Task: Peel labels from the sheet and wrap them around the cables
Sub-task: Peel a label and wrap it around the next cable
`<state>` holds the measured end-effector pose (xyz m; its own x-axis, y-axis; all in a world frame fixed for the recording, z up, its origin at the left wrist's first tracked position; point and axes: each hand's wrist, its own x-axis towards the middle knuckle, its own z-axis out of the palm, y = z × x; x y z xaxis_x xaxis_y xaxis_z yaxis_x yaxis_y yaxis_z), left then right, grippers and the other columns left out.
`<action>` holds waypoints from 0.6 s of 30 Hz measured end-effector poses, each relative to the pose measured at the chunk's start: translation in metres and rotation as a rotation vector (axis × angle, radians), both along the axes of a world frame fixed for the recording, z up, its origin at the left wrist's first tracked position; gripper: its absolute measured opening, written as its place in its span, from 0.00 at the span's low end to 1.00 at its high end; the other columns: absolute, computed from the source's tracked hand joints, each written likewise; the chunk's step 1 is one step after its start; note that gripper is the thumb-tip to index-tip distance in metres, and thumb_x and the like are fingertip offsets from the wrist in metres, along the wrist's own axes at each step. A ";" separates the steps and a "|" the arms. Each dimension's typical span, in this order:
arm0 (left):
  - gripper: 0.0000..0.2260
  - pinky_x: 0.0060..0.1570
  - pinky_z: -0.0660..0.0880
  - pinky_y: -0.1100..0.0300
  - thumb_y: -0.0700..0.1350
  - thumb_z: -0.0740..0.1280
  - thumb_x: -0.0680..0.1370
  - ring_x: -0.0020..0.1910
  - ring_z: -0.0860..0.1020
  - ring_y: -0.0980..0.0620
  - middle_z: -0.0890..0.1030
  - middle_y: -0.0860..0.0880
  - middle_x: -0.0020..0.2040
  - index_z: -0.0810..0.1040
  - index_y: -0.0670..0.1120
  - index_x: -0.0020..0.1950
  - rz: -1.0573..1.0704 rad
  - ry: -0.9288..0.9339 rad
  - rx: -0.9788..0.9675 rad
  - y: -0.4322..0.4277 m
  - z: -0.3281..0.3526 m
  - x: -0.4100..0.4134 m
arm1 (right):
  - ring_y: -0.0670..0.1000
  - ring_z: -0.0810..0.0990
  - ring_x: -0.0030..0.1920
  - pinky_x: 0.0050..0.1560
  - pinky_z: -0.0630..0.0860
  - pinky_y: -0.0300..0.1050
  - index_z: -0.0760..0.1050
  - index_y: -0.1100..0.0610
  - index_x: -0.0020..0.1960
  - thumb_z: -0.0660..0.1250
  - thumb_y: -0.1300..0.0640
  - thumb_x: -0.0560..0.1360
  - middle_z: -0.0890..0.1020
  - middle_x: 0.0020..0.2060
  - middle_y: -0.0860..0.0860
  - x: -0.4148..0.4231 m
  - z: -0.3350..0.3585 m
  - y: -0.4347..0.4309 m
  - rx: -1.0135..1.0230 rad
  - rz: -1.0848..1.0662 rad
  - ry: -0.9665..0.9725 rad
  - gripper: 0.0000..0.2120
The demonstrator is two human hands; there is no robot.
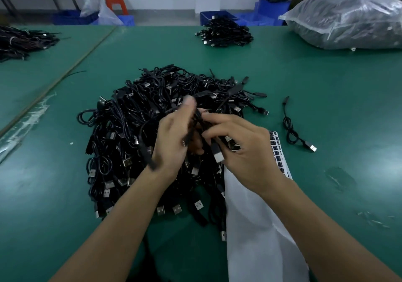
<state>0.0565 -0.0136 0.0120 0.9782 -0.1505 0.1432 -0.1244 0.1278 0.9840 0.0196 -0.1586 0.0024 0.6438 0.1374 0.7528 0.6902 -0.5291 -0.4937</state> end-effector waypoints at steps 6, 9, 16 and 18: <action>0.06 0.38 0.79 0.62 0.42 0.64 0.83 0.37 0.80 0.54 0.83 0.52 0.36 0.81 0.46 0.53 0.051 -0.088 -0.002 -0.001 -0.003 -0.002 | 0.46 0.85 0.50 0.53 0.80 0.40 0.84 0.54 0.45 0.65 0.74 0.73 0.87 0.47 0.47 -0.010 0.001 -0.008 0.313 0.064 0.366 0.17; 0.05 0.37 0.78 0.63 0.40 0.65 0.83 0.44 0.84 0.52 0.86 0.49 0.43 0.79 0.48 0.55 -0.010 -0.152 0.044 0.002 -0.002 -0.005 | 0.50 0.85 0.43 0.48 0.83 0.48 0.81 0.54 0.48 0.69 0.65 0.77 0.86 0.41 0.52 -0.004 0.005 -0.013 0.547 -0.036 0.541 0.07; 0.05 0.35 0.75 0.62 0.46 0.69 0.79 0.36 0.77 0.53 0.80 0.52 0.41 0.82 0.57 0.49 0.008 -0.283 0.150 0.005 -0.002 -0.008 | 0.57 0.84 0.51 0.51 0.83 0.55 0.79 0.48 0.59 0.63 0.49 0.81 0.85 0.47 0.60 0.002 0.012 0.003 0.475 0.052 0.694 0.10; 0.06 0.42 0.73 0.62 0.50 0.69 0.78 0.42 0.74 0.49 0.77 0.47 0.46 0.82 0.61 0.51 0.074 -0.300 0.218 0.006 -0.002 -0.009 | 0.54 0.85 0.50 0.45 0.83 0.47 0.80 0.46 0.59 0.62 0.52 0.83 0.85 0.47 0.58 0.003 0.010 0.004 0.529 0.091 0.726 0.09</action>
<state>0.0480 -0.0081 0.0099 0.9069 -0.1399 0.3975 -0.4124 -0.1003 0.9055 0.0226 -0.1547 0.0123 0.9887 -0.0381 0.1448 0.1421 -0.0678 -0.9875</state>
